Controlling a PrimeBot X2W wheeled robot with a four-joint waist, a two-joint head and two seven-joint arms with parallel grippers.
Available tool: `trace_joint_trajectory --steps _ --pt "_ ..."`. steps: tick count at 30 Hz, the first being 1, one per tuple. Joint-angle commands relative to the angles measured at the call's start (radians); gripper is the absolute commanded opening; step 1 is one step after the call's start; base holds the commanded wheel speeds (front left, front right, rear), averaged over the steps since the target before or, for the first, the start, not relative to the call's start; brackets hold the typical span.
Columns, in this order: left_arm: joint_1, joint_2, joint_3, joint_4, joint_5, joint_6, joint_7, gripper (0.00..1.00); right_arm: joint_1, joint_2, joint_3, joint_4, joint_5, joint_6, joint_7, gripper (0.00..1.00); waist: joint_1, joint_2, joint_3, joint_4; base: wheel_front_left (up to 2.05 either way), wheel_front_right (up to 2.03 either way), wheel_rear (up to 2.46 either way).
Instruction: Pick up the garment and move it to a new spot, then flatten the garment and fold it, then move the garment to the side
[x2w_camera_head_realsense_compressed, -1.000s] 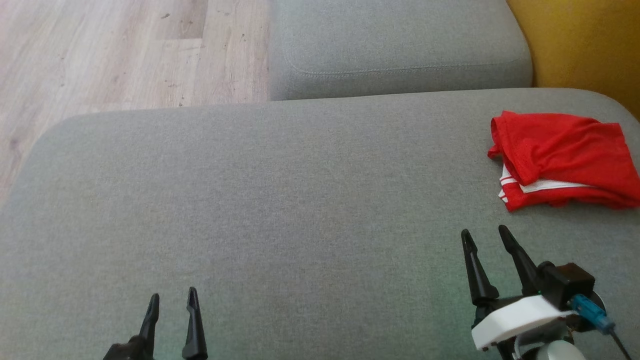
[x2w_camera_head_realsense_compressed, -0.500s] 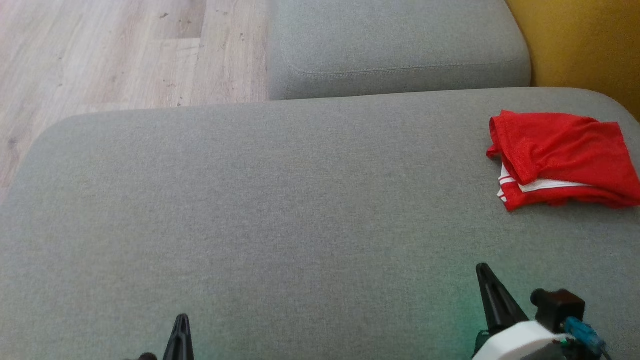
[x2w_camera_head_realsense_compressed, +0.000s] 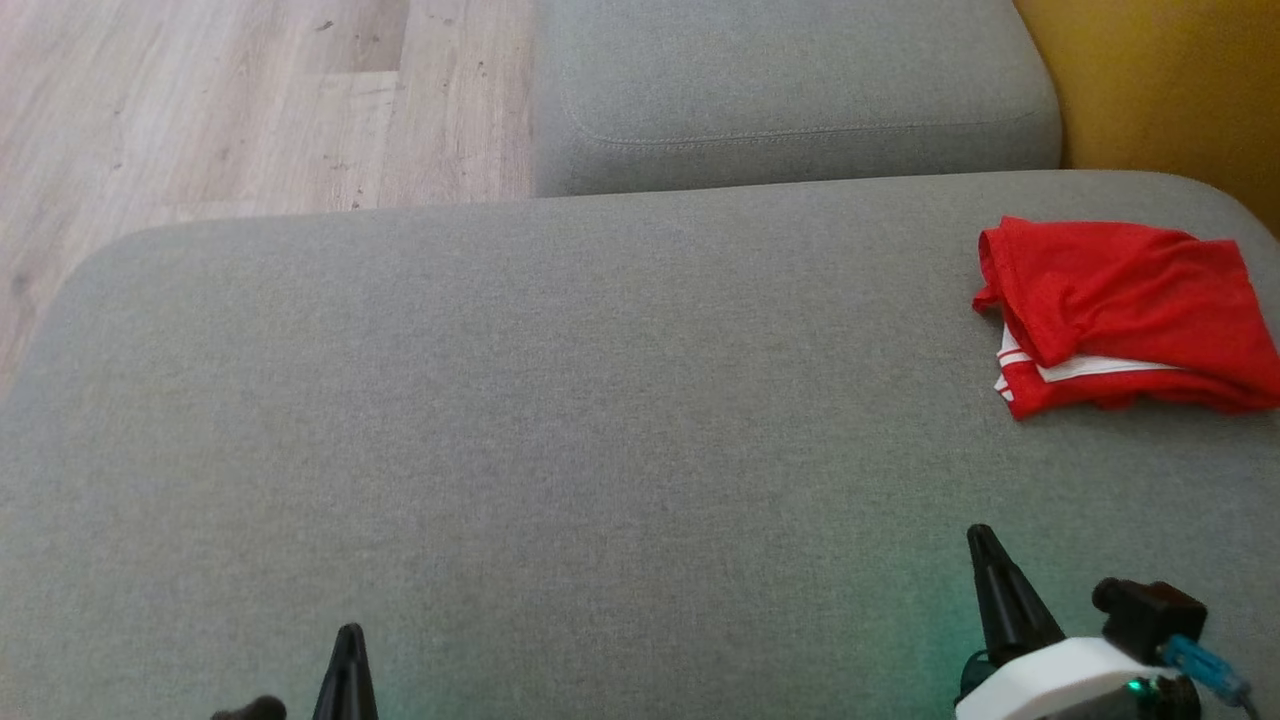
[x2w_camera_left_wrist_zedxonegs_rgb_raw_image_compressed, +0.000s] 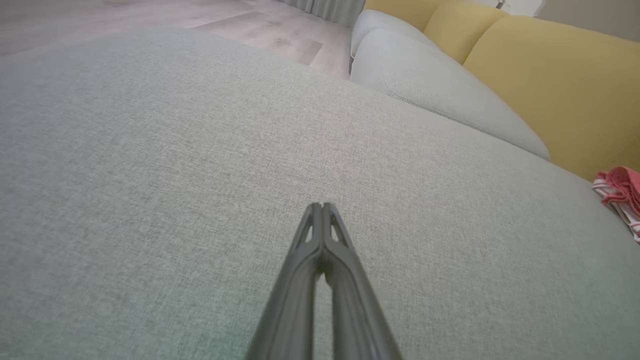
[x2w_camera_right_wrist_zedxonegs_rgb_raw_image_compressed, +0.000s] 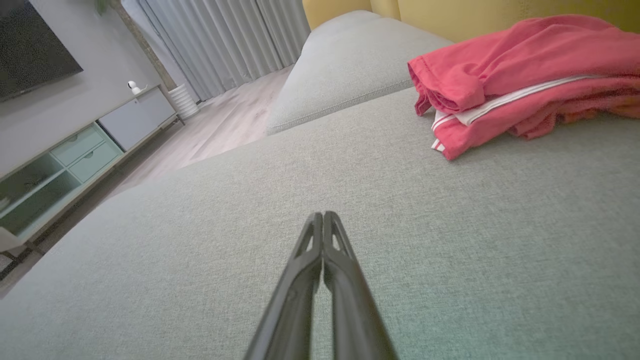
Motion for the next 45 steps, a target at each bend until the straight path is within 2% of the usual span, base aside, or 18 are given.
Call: trace_joint_trajectory --steps 1,45 --pt "-0.049 0.002 0.022 -0.026 -0.018 -0.006 0.003 0.0 -0.054 -0.011 -0.006 -0.029 0.026 0.001 0.004 0.0 0.0 0.0 0.0 0.0 0.0 0.0 0.0" --pt "-0.137 -0.039 0.173 -0.034 -0.418 -0.107 0.124 0.0 -0.128 -0.025 -0.059 -0.012 0.541 0.002 0.054 0.0 0.0 0.0 0.02 -0.006 0.0 0.0 0.0"
